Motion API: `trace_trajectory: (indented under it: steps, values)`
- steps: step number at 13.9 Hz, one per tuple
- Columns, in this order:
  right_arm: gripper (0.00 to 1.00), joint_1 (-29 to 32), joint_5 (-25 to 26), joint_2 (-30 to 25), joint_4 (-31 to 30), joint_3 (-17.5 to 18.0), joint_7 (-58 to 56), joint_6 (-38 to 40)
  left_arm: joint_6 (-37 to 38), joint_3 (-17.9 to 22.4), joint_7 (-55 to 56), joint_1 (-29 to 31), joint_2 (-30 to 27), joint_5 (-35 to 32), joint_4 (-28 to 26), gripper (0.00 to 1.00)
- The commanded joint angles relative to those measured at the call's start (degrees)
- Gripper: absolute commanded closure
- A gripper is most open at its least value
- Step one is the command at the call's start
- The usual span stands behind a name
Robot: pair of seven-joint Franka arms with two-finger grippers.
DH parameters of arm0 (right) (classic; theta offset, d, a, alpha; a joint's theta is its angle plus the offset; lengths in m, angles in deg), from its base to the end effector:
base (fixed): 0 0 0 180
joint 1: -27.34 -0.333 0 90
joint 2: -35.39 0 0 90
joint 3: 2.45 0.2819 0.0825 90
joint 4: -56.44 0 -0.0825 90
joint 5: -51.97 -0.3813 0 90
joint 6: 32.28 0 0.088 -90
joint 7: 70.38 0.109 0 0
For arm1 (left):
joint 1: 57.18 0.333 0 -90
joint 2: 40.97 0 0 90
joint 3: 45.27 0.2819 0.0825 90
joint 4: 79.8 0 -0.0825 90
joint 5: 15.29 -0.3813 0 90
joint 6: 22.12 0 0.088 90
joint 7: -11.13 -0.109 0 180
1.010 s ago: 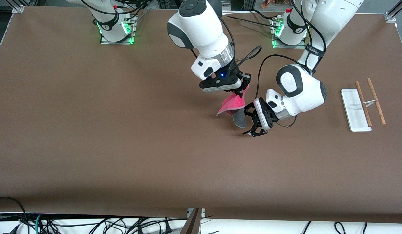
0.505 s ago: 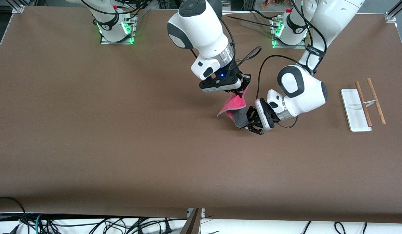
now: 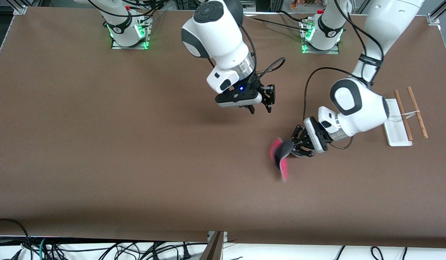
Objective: Pass towel and hang on rack
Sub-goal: 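Open the right gripper while the left gripper carries the towel away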
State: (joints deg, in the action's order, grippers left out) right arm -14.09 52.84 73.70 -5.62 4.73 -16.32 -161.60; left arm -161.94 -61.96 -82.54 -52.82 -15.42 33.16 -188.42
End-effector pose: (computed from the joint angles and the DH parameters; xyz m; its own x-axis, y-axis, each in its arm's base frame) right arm 0.5245 0.5482 0.4653 0.9543 -0.1847 0.2349 -0.0681 -0.8999 -0.4307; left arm 0.6141 -0.1289 0.2574 0.3342 -0.7000 0.6312 -0.9305 -0.3517 0.1027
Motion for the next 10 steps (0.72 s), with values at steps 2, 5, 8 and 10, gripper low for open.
trace_trajectory:
  steps: [2,5,8,10]
  values:
    - [0.00,7.39,0.19,-1.14,0.71,-0.77,-17.97,10.73,13.66,1.83,10.33,4.32,-1.63,-11.43,5.52,1.00]
    - [0.00,14.16,0.28,-3.24,0.63,-0.85,-29.25,19.43,23.43,2.98,14.37,9.86,-5.23,-16.52,5.62,1.00]
    - [0.00,18.48,2.47,-4.21,0.62,-4.36,-38.04,23.58,33.45,2.98,20.78,14.87,-10.06,-23.55,5.71,1.00]
    - [0.00,19.28,2.83,-5.44,0.54,-9.53,-43.14,24.55,37.85,2.89,22.73,17.68,-13.05,-28.39,5.62,1.00]
